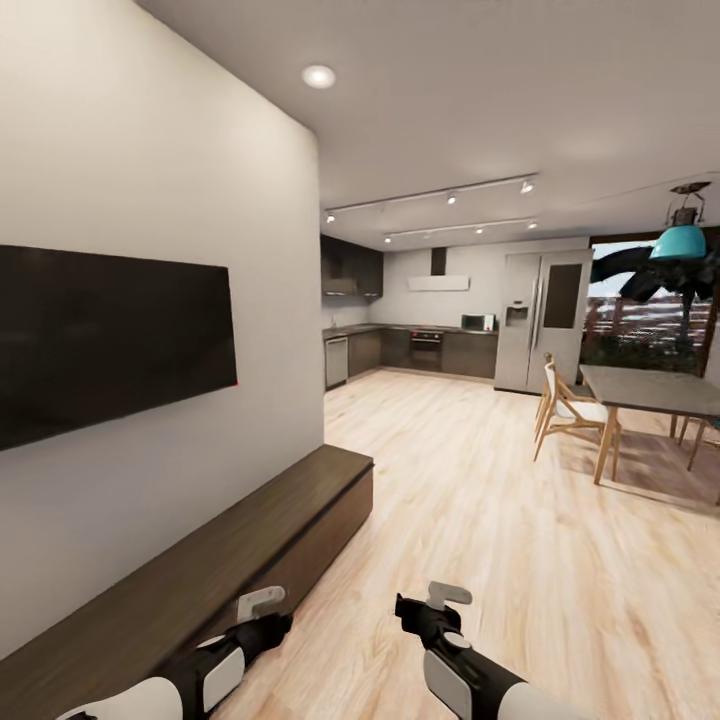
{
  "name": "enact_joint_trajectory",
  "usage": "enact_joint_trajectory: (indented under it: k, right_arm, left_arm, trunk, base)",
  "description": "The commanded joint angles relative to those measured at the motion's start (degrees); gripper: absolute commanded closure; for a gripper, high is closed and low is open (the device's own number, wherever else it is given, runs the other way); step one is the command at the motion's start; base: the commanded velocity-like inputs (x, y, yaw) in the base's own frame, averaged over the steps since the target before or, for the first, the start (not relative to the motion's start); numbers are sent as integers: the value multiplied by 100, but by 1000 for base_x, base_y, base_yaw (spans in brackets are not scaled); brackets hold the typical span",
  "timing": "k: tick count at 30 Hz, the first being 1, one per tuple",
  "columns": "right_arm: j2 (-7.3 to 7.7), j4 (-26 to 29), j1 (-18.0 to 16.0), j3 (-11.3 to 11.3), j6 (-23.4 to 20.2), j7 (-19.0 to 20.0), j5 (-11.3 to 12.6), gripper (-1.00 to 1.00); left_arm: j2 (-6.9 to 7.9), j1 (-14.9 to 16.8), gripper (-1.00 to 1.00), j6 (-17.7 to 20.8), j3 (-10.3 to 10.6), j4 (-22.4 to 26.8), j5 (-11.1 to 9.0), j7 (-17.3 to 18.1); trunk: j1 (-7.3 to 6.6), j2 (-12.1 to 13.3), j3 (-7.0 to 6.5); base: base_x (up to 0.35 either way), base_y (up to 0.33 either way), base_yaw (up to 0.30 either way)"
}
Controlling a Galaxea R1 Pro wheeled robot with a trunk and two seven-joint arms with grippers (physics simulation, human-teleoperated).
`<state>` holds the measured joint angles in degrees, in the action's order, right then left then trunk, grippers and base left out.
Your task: Place each of the two pumpkins and all three candles from the living room inside a cabinet in the living room (use any cabinet), then make sure every cabinet is closed, and position the cauldron so it is next to a table in the living room.
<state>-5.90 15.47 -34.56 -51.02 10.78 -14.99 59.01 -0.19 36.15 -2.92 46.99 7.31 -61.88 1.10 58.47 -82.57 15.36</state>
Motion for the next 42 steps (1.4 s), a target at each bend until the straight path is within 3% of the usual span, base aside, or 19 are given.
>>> enact_joint_trajectory:
  k: [1, 9, 18, 23, 37, 42]
  right_arm:
    - [17, -2, -7, -49, 27, -11, 60, -100]
    - [60, -8, -7, -48, 29, 20, 237, -100]
    - [64, -42, -7, -48, 22, 22, 269, -100]
    - [162, -38, -7, -42, 8, 35, 279, -100]
    - [438, -55, -6, -46, -519, 292, 1429, -100]
    - [465, -287, -7, -41, -532, 333, 1573, -100]
  left_arm:
    - [1, 6, -100, -24, 45, -7, -56, 12]
    - [25, 6, -100, -39, 41, -3, -54, 13]
    - [4, 6, -100, -84, 59, -1, -51, 12]
    - [7, 6, -100, -96, 61, -1, -51, 12]
    - [-6, 5, -100, -92, 82, -1, -52, 20]
    - [-12, 6, -100, -95, 94, -1, -46, 17]
  trunk:
    - [0, -4, 3]
    - [0, -4, -35]
    - [0, -4, -77]
    - [0, -4, -101]
    - [0, -4, -72]
    - [0, -4, -31]
  base:
    - [0, 0, -250]
    - [95, -64, -259]
    - [104, -58, -263]
    - [4, -2, -268]
    - [0, 0, -246]
    - [0, 0, -151]
